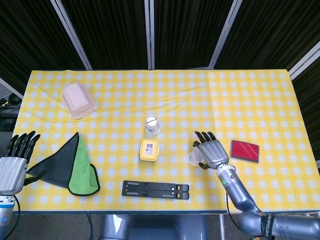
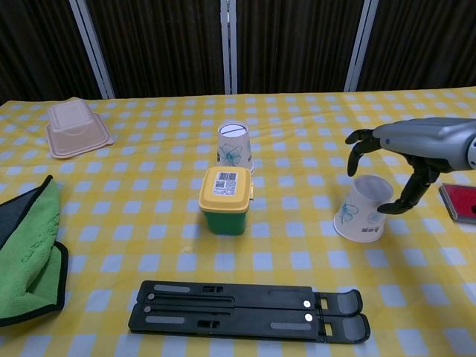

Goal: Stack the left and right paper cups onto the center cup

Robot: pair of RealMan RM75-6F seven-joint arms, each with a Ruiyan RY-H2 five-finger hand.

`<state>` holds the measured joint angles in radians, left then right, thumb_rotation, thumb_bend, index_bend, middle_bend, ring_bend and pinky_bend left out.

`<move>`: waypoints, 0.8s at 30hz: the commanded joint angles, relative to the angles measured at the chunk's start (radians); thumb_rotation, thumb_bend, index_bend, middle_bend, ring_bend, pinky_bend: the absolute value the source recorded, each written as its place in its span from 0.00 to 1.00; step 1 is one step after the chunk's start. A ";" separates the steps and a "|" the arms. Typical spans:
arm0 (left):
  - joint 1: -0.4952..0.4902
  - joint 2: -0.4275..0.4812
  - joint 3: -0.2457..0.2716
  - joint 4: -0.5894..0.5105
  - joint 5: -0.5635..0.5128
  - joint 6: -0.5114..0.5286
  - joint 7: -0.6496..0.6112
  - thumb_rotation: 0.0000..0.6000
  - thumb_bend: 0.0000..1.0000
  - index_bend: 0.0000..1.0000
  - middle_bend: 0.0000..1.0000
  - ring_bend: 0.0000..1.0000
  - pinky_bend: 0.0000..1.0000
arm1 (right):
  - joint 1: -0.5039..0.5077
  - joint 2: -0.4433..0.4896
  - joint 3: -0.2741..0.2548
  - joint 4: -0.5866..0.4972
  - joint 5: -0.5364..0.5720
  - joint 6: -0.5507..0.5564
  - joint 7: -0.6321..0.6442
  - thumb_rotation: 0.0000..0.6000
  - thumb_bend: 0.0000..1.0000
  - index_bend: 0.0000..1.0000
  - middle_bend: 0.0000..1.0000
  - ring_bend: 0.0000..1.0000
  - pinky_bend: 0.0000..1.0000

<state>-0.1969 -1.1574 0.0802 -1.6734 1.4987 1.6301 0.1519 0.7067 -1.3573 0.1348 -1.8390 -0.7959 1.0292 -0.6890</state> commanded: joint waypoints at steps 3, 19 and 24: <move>0.008 0.001 -0.011 0.000 0.009 -0.011 -0.002 1.00 0.07 0.00 0.00 0.00 0.00 | 0.004 -0.004 -0.011 0.011 0.008 0.011 0.004 1.00 0.17 0.36 0.06 0.00 0.00; 0.025 -0.001 -0.040 0.002 0.027 -0.040 -0.002 1.00 0.07 0.00 0.00 0.00 0.00 | 0.005 -0.017 -0.003 0.024 -0.071 0.056 0.060 1.00 0.23 0.46 0.14 0.00 0.00; 0.031 0.001 -0.051 0.005 0.024 -0.043 -0.008 1.00 0.07 0.00 0.00 0.00 0.00 | 0.011 0.011 0.064 -0.021 -0.129 0.111 0.100 1.00 0.23 0.46 0.14 0.00 0.00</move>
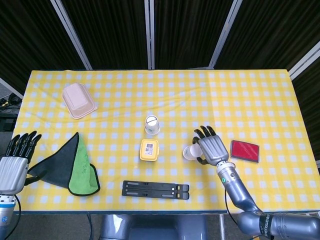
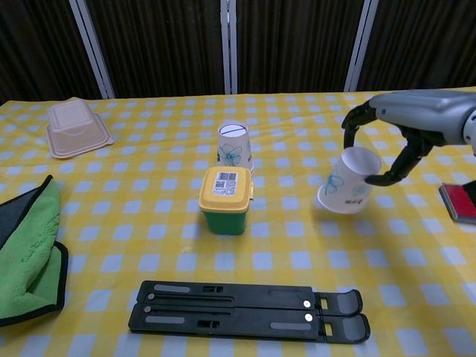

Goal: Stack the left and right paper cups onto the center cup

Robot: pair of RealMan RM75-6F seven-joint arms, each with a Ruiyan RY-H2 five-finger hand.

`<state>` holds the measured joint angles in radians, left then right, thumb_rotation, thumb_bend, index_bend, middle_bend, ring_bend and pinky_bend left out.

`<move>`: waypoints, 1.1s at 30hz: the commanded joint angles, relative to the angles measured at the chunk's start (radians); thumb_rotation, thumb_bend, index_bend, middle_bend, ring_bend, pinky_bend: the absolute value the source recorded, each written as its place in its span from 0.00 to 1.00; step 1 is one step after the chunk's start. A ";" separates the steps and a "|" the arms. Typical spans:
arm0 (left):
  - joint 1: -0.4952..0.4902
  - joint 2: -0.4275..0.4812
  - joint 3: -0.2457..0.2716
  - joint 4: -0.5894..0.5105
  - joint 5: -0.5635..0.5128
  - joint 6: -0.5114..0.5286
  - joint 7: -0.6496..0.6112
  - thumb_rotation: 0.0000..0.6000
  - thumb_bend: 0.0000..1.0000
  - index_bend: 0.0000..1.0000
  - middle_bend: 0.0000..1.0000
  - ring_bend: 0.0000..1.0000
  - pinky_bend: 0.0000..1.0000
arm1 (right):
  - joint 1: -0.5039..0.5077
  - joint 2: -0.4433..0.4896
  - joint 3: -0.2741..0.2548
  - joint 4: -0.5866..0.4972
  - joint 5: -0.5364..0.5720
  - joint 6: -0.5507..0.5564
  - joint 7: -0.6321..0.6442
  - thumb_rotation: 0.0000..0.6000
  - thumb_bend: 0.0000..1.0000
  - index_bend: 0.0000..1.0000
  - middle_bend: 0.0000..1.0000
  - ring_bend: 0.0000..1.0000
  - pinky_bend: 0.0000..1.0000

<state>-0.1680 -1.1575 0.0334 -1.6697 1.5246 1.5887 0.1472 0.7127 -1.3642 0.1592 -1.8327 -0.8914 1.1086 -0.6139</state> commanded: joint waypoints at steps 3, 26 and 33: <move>0.006 0.003 -0.013 0.004 -0.007 -0.008 -0.008 1.00 0.07 0.00 0.00 0.00 0.00 | 0.017 0.036 0.082 -0.052 -0.065 0.051 0.047 1.00 0.23 0.46 0.13 0.00 0.00; 0.002 -0.018 -0.076 0.067 -0.080 -0.088 -0.035 1.00 0.07 0.00 0.00 0.00 0.00 | 0.233 -0.149 0.220 0.153 0.025 -0.033 0.043 1.00 0.23 0.45 0.13 0.00 0.00; -0.006 -0.016 -0.089 0.086 -0.104 -0.124 -0.069 1.00 0.07 0.00 0.00 0.00 0.00 | 0.274 -0.198 0.217 0.253 0.050 -0.060 0.035 1.00 0.23 0.45 0.13 0.00 0.00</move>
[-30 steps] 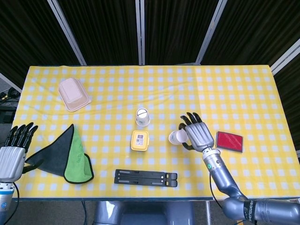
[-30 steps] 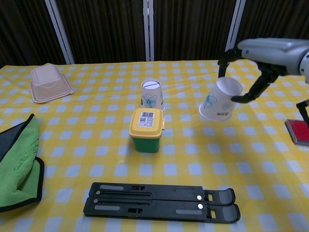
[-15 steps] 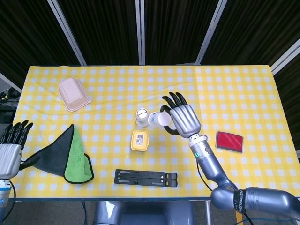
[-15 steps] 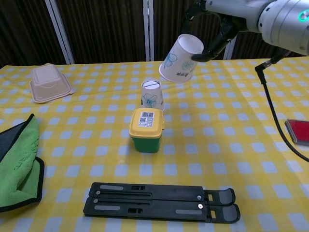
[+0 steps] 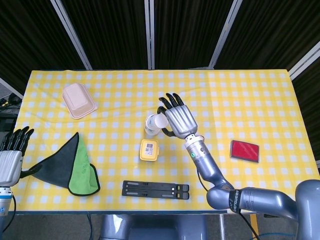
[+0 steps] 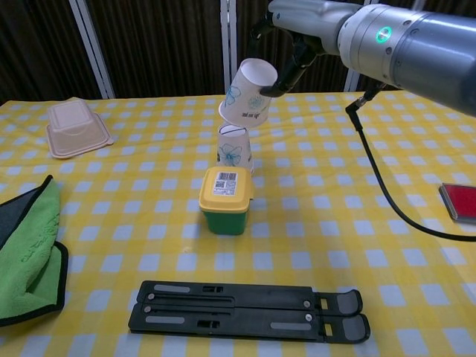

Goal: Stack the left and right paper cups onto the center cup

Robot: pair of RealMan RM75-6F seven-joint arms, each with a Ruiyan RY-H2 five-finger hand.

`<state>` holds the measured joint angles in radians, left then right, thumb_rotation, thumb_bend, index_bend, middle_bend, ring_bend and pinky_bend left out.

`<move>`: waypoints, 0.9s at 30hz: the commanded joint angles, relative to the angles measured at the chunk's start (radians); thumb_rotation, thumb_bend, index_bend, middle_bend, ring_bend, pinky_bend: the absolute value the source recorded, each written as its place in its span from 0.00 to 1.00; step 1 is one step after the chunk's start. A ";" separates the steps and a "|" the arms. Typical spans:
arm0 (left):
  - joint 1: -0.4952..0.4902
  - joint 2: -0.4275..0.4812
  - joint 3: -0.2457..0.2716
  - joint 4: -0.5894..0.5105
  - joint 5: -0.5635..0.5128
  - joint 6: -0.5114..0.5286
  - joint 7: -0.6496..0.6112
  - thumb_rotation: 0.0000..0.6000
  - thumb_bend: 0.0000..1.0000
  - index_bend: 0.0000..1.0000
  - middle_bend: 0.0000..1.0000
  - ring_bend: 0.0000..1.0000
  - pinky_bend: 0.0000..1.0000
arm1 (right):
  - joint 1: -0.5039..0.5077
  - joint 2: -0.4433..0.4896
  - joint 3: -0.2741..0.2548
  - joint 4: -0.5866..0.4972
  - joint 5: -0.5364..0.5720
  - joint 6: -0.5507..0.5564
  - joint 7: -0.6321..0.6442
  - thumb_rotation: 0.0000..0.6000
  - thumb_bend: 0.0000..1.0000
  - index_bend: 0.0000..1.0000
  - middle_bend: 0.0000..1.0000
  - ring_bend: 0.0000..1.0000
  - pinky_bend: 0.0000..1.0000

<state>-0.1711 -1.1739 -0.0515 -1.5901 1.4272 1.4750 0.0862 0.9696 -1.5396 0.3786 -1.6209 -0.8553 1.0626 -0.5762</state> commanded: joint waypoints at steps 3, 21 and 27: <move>-0.005 -0.001 -0.005 0.013 -0.013 -0.023 -0.010 1.00 0.07 0.00 0.00 0.00 0.00 | 0.024 -0.037 -0.009 0.077 0.021 -0.025 0.006 1.00 0.23 0.45 0.13 0.00 0.00; -0.009 -0.002 -0.016 0.013 -0.025 -0.056 -0.017 1.00 0.07 0.00 0.00 0.00 0.00 | 0.058 -0.117 -0.028 0.213 -0.001 -0.067 0.077 1.00 0.23 0.45 0.13 0.00 0.00; -0.008 0.001 -0.014 0.012 -0.018 -0.061 -0.029 1.00 0.07 0.00 0.00 0.00 0.00 | 0.077 -0.151 -0.030 0.268 -0.016 -0.060 0.068 1.00 0.23 0.45 0.13 0.00 0.00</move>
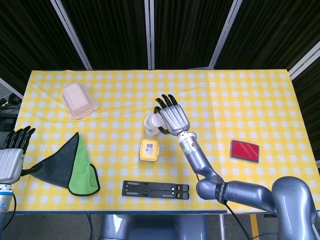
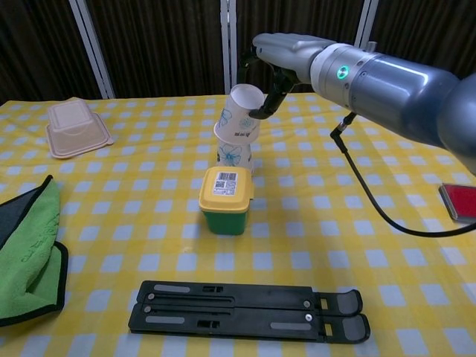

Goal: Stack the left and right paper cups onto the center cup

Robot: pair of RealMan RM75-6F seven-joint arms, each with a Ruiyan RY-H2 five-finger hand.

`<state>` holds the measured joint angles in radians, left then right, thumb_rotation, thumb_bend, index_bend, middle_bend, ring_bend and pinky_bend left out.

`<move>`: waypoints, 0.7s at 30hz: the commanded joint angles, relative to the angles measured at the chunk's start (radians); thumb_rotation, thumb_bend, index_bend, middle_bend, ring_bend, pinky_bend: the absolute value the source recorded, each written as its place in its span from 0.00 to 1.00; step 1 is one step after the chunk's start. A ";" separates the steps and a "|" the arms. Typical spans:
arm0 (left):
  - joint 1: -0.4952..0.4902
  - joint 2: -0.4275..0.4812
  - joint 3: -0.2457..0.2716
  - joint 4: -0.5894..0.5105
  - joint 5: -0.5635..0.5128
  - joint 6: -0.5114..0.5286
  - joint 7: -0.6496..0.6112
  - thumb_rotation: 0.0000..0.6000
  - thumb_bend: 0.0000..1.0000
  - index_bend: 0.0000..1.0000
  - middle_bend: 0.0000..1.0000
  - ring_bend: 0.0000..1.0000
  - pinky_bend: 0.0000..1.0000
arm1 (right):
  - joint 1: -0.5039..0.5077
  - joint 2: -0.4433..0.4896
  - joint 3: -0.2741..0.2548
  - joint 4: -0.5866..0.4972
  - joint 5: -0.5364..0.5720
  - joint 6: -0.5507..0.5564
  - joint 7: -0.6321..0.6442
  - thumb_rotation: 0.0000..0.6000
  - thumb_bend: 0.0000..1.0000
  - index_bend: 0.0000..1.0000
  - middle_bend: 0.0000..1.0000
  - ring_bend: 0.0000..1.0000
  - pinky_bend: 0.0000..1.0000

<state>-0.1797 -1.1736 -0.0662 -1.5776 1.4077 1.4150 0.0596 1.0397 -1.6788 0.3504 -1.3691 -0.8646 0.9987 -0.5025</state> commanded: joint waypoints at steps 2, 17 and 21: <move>0.000 0.002 0.001 -0.001 0.003 -0.003 -0.006 1.00 0.07 0.00 0.00 0.00 0.00 | 0.012 -0.023 -0.004 0.035 -0.012 0.008 -0.012 1.00 0.23 0.44 0.14 0.00 0.00; 0.000 0.002 0.000 -0.006 0.008 -0.011 -0.003 1.00 0.07 0.00 0.00 0.00 0.00 | 0.010 -0.034 -0.003 0.029 0.002 0.049 -0.068 1.00 0.14 0.20 0.08 0.00 0.00; 0.000 0.000 -0.001 -0.003 0.007 -0.012 0.001 1.00 0.07 0.00 0.00 0.00 0.00 | -0.023 -0.003 -0.029 -0.019 -0.013 0.083 -0.086 1.00 0.14 0.20 0.06 0.00 0.00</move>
<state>-0.1794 -1.1739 -0.0670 -1.5803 1.4150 1.4033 0.0607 1.0319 -1.6963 0.3342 -1.3682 -0.8693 1.0668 -0.5808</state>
